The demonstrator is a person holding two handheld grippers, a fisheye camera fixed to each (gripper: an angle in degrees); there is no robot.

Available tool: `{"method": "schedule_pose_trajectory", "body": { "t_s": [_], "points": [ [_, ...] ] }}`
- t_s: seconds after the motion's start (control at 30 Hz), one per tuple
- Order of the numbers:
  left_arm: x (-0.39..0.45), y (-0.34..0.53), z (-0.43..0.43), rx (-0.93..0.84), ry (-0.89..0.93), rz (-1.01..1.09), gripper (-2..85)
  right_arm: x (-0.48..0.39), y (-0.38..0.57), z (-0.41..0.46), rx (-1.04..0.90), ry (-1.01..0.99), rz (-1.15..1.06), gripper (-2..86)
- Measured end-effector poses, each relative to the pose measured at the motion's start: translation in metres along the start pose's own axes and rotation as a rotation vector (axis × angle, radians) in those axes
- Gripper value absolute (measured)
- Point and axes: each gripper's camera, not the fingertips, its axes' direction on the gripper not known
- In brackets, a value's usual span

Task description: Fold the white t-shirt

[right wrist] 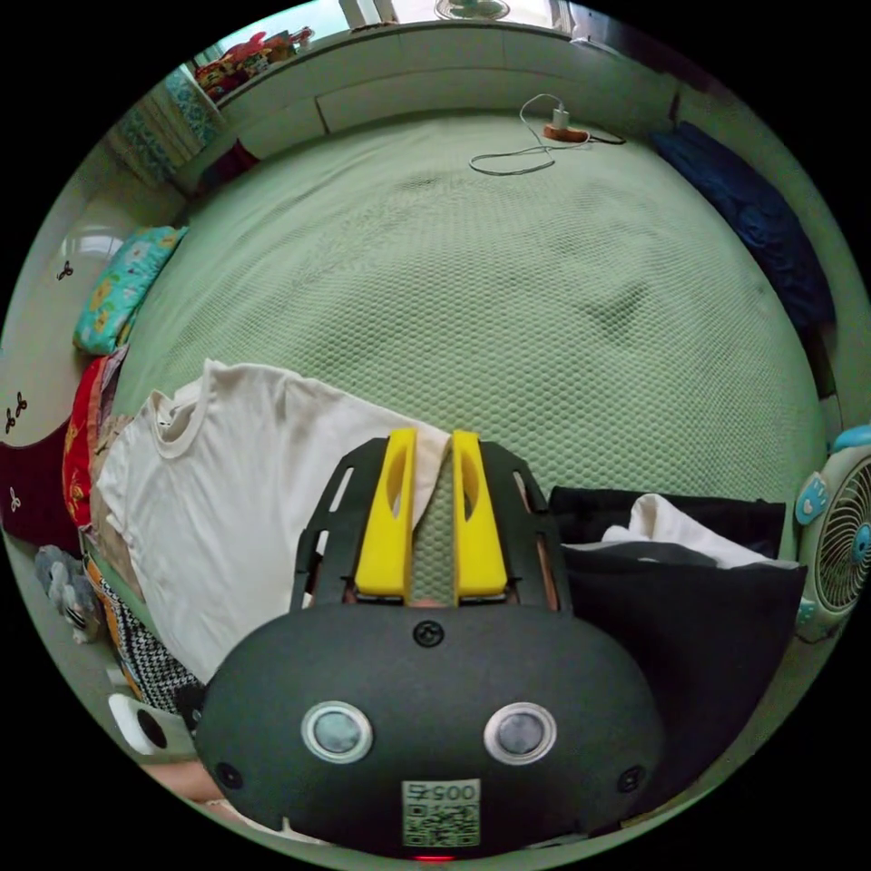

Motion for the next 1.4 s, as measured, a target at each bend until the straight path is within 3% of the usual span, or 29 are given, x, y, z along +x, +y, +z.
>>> {"method": "schedule_pose_trajectory", "body": {
  "t_s": [0.43, 0.83, 1.2, 1.4],
  "points": [
    [-0.035, -0.002, 0.005, 0.027, 0.065, -0.069, 0.5, -0.014, 0.001, -0.009, 0.077, -0.018, 0.002, -1.6],
    [-0.08, 0.004, -0.027, 0.064, 0.091, -0.159, 0.1, -0.134, 0.001, -0.048, 0.137, 0.094, -0.213, -1.6],
    [-0.146, 0.036, -0.036, 0.004, 0.18, -0.369, 0.1, -0.243, -0.005, 0.018, -0.041, 0.187, -0.301, -0.5],
    [-0.172, 0.045, -0.052, 0.009, 0.215, -0.39, 4.8, -0.262, 0.001, 0.027, -0.052, 0.135, -0.287, 5.5]
  ]
}}
